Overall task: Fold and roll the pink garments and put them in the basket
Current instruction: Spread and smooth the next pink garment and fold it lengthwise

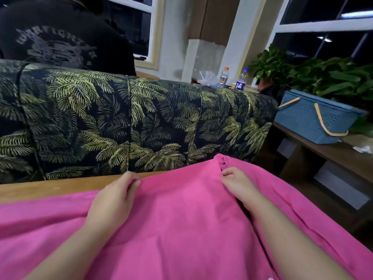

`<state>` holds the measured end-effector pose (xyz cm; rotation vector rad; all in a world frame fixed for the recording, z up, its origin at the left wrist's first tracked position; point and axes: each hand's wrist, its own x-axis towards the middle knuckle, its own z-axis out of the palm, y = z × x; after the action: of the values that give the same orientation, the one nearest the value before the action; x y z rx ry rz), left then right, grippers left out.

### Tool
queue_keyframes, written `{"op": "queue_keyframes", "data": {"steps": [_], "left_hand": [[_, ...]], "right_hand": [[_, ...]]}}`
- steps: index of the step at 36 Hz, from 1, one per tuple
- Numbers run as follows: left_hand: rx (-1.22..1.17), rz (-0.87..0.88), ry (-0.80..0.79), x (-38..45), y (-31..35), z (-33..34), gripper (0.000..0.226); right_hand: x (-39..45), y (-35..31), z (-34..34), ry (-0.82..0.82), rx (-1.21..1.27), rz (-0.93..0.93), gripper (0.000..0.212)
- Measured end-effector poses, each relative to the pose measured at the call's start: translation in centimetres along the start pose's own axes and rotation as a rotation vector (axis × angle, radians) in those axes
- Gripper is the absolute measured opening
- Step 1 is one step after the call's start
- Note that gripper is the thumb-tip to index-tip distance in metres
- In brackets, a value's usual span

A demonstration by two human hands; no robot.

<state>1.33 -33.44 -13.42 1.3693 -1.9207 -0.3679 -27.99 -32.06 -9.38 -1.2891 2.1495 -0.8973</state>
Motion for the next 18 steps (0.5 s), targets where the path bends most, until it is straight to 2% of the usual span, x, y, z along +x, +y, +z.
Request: {"op": "queue_keyframes", "data": {"steps": [2,6,10,12,13,16,18], "left_hand": [[-0.003,0.015,-0.02,-0.1,-0.2,0.0,0.002],[-0.036,0.048,-0.022,-0.2,-0.4,0.0,0.002],[-0.096,0.049,0.031,0.0,-0.5,-0.4,0.006],[-0.114,0.034,0.048,0.3,-0.6,-0.7,0.01],[-0.113,0.022,0.052,0.4,-0.8,-0.8,0.011],[-0.091,-0.019,0.017,1.0,-1.4,-1.1,0.014],[-0.048,-0.046,-0.053,1.3,-1.6,-1.3,0.014]], "right_hand": [[0.4,-0.8,0.4,-0.029,0.037,-0.009,0.004],[1.4,-1.4,1.6,0.044,-0.039,-0.083,0.029],[2.1,-1.3,2.6,0.147,-0.028,-0.158,0.01],[2.3,-1.2,2.9,0.161,0.052,-0.161,0.026],[2.1,-1.1,3.0,0.16,0.051,-0.149,0.028],[1.2,-0.6,3.4,0.123,-0.077,-0.138,0.017],[0.7,-0.4,3.7,0.088,-0.202,-0.173,0.024]]}}
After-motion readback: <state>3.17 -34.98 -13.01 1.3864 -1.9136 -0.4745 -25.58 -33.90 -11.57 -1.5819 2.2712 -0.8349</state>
